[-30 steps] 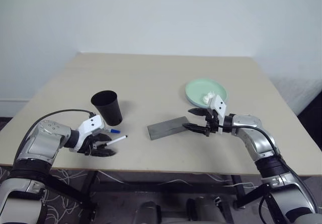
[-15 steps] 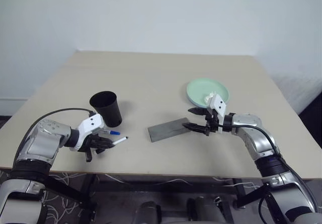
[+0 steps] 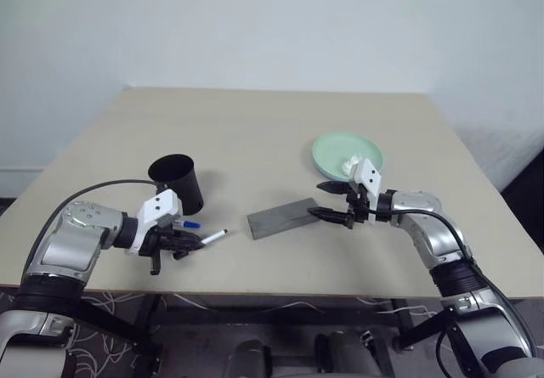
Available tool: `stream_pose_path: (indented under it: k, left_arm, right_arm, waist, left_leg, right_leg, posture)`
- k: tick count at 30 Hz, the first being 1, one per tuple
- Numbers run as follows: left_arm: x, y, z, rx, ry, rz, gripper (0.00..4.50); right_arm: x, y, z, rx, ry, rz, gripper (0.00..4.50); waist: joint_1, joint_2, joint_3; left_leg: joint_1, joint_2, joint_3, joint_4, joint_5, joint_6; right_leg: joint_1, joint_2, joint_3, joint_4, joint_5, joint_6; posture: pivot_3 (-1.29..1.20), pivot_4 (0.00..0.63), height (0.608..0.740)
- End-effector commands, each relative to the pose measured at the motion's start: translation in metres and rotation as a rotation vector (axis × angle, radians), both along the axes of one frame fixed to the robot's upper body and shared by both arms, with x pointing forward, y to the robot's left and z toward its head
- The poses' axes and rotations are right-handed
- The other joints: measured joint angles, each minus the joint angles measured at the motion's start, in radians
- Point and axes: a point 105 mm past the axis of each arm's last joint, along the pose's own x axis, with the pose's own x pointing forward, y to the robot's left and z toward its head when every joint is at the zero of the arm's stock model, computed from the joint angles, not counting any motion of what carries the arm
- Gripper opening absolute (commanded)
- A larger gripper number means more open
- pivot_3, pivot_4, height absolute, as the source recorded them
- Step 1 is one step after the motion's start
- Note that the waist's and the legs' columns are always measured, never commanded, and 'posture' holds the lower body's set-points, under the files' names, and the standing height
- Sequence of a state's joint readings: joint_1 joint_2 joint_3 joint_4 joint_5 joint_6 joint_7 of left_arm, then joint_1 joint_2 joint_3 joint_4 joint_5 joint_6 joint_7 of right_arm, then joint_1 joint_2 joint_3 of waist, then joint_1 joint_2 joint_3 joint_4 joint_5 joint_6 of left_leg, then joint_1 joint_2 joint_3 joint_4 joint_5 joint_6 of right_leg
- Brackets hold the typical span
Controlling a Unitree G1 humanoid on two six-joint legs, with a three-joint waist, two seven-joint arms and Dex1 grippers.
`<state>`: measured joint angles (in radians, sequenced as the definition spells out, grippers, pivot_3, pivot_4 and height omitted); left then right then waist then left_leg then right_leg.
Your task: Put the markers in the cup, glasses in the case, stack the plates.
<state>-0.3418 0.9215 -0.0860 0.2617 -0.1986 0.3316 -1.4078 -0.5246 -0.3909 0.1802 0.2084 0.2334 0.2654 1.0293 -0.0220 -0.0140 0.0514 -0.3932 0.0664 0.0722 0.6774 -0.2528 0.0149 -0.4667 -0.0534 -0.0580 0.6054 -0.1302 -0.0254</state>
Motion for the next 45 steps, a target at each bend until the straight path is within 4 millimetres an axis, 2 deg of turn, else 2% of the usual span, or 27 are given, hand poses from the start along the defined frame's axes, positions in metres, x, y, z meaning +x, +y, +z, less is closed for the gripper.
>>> stream_pose_path:
  k: [1,5,13,17,23,27,37,45]
  left_arm:
    - [0.018,-0.01,0.035,-0.106,-0.147,0.038,0.01]
    - [0.03,-0.021,0.054,-0.192,-0.224,0.074,0.01]
    - [0.035,-0.053,0.083,-0.318,-0.351,0.029,0.01]
    - [0.045,-0.058,0.101,-0.37,-0.455,0.065,0.01]
    - [0.071,-0.039,0.132,-0.4,-0.726,0.292,0.01]
    - [0.076,-0.032,0.142,-0.445,-0.815,0.378,0.01]
    - [0.081,-0.003,0.131,-0.411,-0.925,0.589,0.01]
    - [0.079,0.015,0.12,-0.399,-0.948,0.679,0.01]
  right_arm:
    - [0.003,0.004,0.017,0.016,-0.063,0.022,3.56]
    - [0.004,0.005,0.017,0.015,-0.064,0.026,3.56]
    - [0.004,0.005,0.018,0.013,-0.067,0.027,3.56]
    - [0.003,0.005,0.017,0.011,-0.066,0.027,3.56]
    - [0.001,0.003,0.016,0.008,-0.065,0.026,3.56]
    - [0.0,0.003,0.016,0.006,-0.062,0.028,3.56]
    - [0.001,0.003,0.016,0.0,-0.061,0.037,3.56]
    - [0.0,0.004,0.016,-0.002,-0.058,0.042,3.56]
  waist:
    - [0.0,0.0,0.0]
    - [0.001,-0.001,0.0]
    - [-0.001,-0.001,0.0]
    - [-0.001,-0.001,0.0]
    - [-0.001,-0.001,0.0]
    - [-0.001,-0.001,0.0]
    - [-0.001,-0.001,0.0]
    - [0.0,-0.001,0.0]
  left_leg:
    - [0.0,0.0,0.0,0.0,0.0,0.0]
    - [0.0,0.0,0.0,0.001,0.0,0.0]
    - [0.0,-0.001,0.0,0.001,0.0,0.001]
    - [0.0,-0.001,-0.001,0.001,0.001,0.002]
    - [0.002,-0.001,-0.001,0.002,0.001,0.002]
    - [0.002,-0.001,-0.001,0.002,0.001,0.002]
    - [0.002,-0.001,0.0,0.002,0.002,0.003]
    - [0.002,-0.001,0.0,0.002,0.0,0.0]
  right_leg:
    - [0.0,0.0,0.0,0.0,0.0,0.0]
    - [0.001,0.0,0.0,0.0,0.0,0.0]
    - [0.002,0.001,0.001,0.0,0.0,0.0]
    - [0.002,0.001,0.001,0.0,0.0,0.0]
    - [0.004,0.001,0.001,0.0,0.0,0.0]
    - [0.004,0.002,0.002,0.0,0.0,0.0]
    - [0.004,0.002,0.003,0.0,0.0,0.0]
    - [0.004,0.002,0.003,0.0,0.0,0.0]
  posture:
    - [0.0,0.0,0.74]
    - [0.0,0.0,0.74]
    - [0.0,0.0,0.74]
    - [0.0,0.0,0.74]
    - [0.0,0.0,0.74]
    - [0.0,0.0,0.74]
    - [0.0,0.0,0.74]
    - [0.0,0.0,0.74]
